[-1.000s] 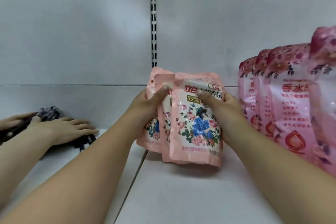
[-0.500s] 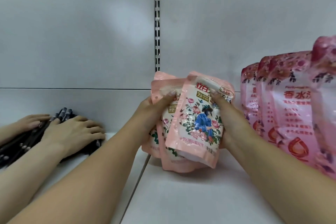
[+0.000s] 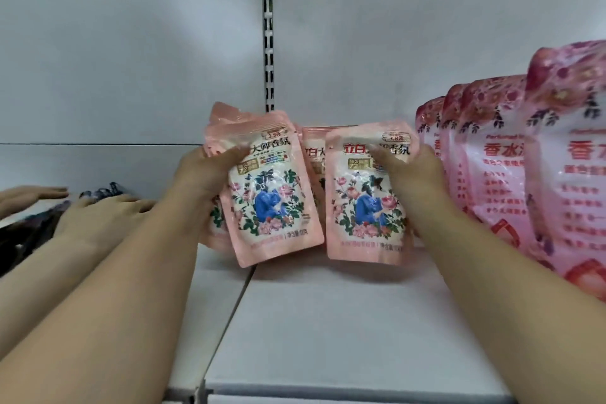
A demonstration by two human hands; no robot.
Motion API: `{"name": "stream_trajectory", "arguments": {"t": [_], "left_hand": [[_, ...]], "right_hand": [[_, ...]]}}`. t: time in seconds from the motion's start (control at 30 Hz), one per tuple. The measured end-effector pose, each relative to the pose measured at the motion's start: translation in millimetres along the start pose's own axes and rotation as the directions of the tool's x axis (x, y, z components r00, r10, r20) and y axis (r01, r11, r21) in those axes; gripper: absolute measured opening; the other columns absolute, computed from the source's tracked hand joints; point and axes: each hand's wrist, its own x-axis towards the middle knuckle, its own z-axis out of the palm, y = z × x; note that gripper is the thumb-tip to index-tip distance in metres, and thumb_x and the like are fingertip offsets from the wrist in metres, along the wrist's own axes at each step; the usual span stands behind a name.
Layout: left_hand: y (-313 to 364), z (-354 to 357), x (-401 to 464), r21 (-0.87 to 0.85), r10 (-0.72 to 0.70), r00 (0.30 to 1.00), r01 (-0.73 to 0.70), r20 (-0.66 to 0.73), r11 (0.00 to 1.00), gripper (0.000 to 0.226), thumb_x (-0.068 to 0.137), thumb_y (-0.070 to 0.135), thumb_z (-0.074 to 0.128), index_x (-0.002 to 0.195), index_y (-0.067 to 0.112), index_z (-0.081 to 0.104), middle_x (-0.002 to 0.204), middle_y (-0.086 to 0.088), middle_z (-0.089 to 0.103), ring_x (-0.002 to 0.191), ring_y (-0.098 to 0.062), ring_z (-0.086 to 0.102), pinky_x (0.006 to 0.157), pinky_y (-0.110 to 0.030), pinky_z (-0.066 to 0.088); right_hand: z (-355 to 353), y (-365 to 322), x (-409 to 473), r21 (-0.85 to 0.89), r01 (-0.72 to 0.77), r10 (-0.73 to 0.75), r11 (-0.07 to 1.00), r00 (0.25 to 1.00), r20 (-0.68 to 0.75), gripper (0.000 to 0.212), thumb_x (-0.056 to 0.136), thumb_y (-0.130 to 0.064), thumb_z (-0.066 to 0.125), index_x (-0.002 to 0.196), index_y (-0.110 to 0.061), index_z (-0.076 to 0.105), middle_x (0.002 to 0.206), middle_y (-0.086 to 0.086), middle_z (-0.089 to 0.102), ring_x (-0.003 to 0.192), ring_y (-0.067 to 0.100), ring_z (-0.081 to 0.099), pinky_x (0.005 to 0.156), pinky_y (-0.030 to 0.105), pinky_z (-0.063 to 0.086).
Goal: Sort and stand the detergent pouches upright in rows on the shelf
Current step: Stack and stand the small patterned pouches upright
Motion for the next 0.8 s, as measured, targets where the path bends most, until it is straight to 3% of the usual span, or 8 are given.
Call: {"name": "stream_trajectory", "arguments": {"t": [0.1,0.2,0.3,0.47,0.53,0.6,0.67,0.8], "left_hand": [[1,-3,-3,0.038,0.038,0.995,-0.035,-0.088,0.999,0.021,0.080,0.031,0.069,0.072,0.020,0.053,0.071,-0.001,0.059,0.061,-0.015,0.053,0.064,-0.031,0.041],[7,-4,-2,-0.016,0.048,0.993,-0.050,-0.112,0.999,0.018,0.082,0.030,0.067,0.075,0.021,0.054,0.073,-0.002,0.064,0.059,-0.017,0.057,0.057,-0.028,0.043],[9,-2,-1,-0.035,0.047,0.992,-0.051,-0.113,0.998,0.018,0.082,0.031,0.067,0.076,0.022,0.053,0.071,0.001,0.063,0.059,-0.016,0.057,0.056,-0.026,0.042],[5,-4,0,-0.011,0.071,0.987,-0.073,-0.146,0.997,0.018,0.083,0.029,0.066,0.073,0.022,0.053,0.073,0.000,0.064,0.062,-0.018,0.060,0.061,-0.031,0.046],[6,-7,4,-0.012,0.061,0.983,-0.064,-0.176,0.998,0.020,0.081,0.029,0.068,0.071,0.021,0.053,0.077,-0.003,0.065,0.070,-0.024,0.064,0.071,-0.041,0.052],[4,-10,9,0.002,0.080,0.974,-0.081,-0.213,0.997,0.021,0.080,0.029,0.070,0.071,0.021,0.052,0.080,-0.005,0.067,0.072,-0.025,0.065,0.077,-0.045,0.053],[2,-12,14,0.017,0.125,0.962,-0.124,-0.244,0.992,0.021,0.079,0.029,0.070,0.070,0.021,0.053,0.082,-0.005,0.068,0.070,-0.023,0.065,0.079,-0.043,0.054],[0,-14,21,0.078,0.206,0.936,-0.192,-0.285,0.978,0.020,0.078,0.031,0.071,0.067,0.021,0.056,0.086,-0.007,0.070,0.080,-0.028,0.068,0.080,-0.051,0.053]], "right_hand": [[0,5,-2,-0.214,0.114,-0.127,0.970,0.991,-0.050,0.069,0.083,-0.037,0.062,0.140,-0.015,0.028,0.140,0.008,0.042,0.127,0.026,0.042,0.091,0.029,0.035],[2,2,-1,-0.320,0.124,-0.172,0.939,0.977,-0.125,0.079,0.081,-0.038,0.064,0.142,-0.016,0.019,0.144,0.014,0.029,0.131,0.029,0.033,0.098,0.036,0.035],[3,-2,0,-0.325,-0.006,-0.033,0.946,0.993,-0.116,0.096,0.079,-0.038,0.068,0.146,-0.018,0.003,0.150,0.017,0.015,0.137,0.034,0.023,0.106,0.046,0.030],[6,20,4,-0.112,-0.387,0.396,0.915,0.915,0.073,0.073,0.074,-0.016,0.075,0.132,-0.004,0.034,0.125,0.016,0.054,0.113,0.033,0.054,0.096,0.044,0.044],[8,30,8,0.034,-0.406,0.401,0.913,0.911,0.096,0.053,0.073,-0.010,0.075,0.119,-0.006,0.051,0.114,0.014,0.063,0.102,0.032,0.061,0.091,0.047,0.048],[13,38,11,0.162,-0.420,0.407,0.893,0.907,0.109,0.054,0.068,-0.010,0.079,0.116,-0.008,0.052,0.108,0.014,0.065,0.095,0.033,0.064,0.085,0.050,0.052],[19,46,17,0.158,-0.414,0.396,0.897,0.908,0.135,0.060,0.061,-0.016,0.083,0.113,-0.009,0.053,0.105,0.013,0.066,0.094,0.033,0.064,0.086,0.049,0.051],[27,46,24,0.059,-0.437,0.407,0.897,0.872,0.270,0.038,0.063,-0.017,0.082,0.095,-0.011,0.062,0.096,0.011,0.070,0.091,0.030,0.066,0.087,0.046,0.052]]}}
